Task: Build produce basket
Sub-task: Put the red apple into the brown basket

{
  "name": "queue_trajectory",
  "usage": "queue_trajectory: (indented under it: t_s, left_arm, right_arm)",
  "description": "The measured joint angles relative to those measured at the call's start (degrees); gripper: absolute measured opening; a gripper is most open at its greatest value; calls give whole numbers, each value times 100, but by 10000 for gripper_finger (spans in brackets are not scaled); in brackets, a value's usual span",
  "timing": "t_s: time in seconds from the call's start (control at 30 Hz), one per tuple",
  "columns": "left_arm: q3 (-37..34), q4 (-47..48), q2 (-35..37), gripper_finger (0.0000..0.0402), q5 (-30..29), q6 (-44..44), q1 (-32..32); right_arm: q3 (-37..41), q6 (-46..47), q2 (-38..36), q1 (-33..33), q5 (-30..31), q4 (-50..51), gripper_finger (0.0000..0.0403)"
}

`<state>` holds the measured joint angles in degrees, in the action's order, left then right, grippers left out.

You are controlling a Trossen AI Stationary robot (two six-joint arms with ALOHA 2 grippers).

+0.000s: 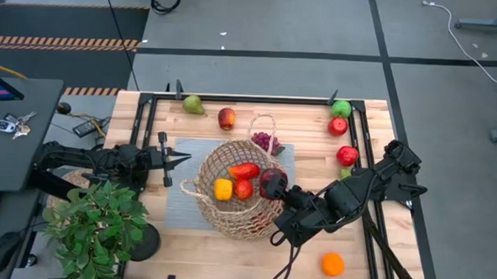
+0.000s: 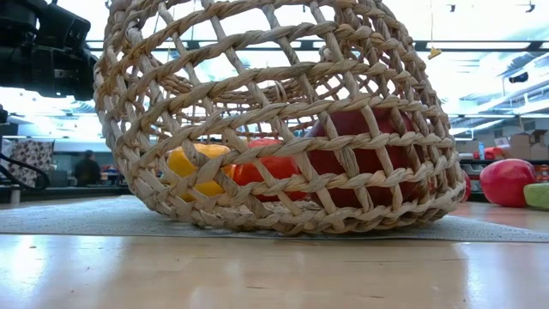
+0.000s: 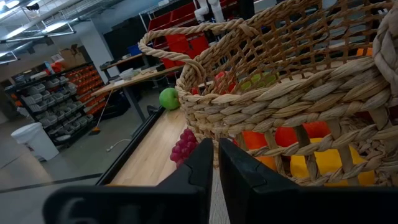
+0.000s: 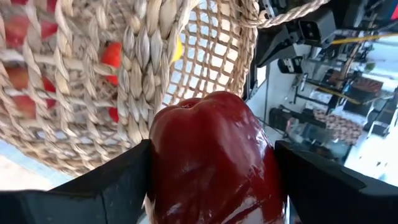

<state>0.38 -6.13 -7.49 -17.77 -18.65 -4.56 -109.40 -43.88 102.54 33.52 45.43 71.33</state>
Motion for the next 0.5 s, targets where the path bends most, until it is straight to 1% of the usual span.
queue_trajectory:
  t_s: [0.13,0.3,0.5]
  left_arm:
    - [0,1,0,29,1,0,-1]
    - [-2,1,0,29,1,0,-1]
    - [0,2,-1,36,1,2,0]
  right_arm:
    - [0,-131,0,-65,2,-1,332]
    - [0,-52,-68,-264,-78,-29,331]
    - [0,-26,-299,-614,-580,-511,331]
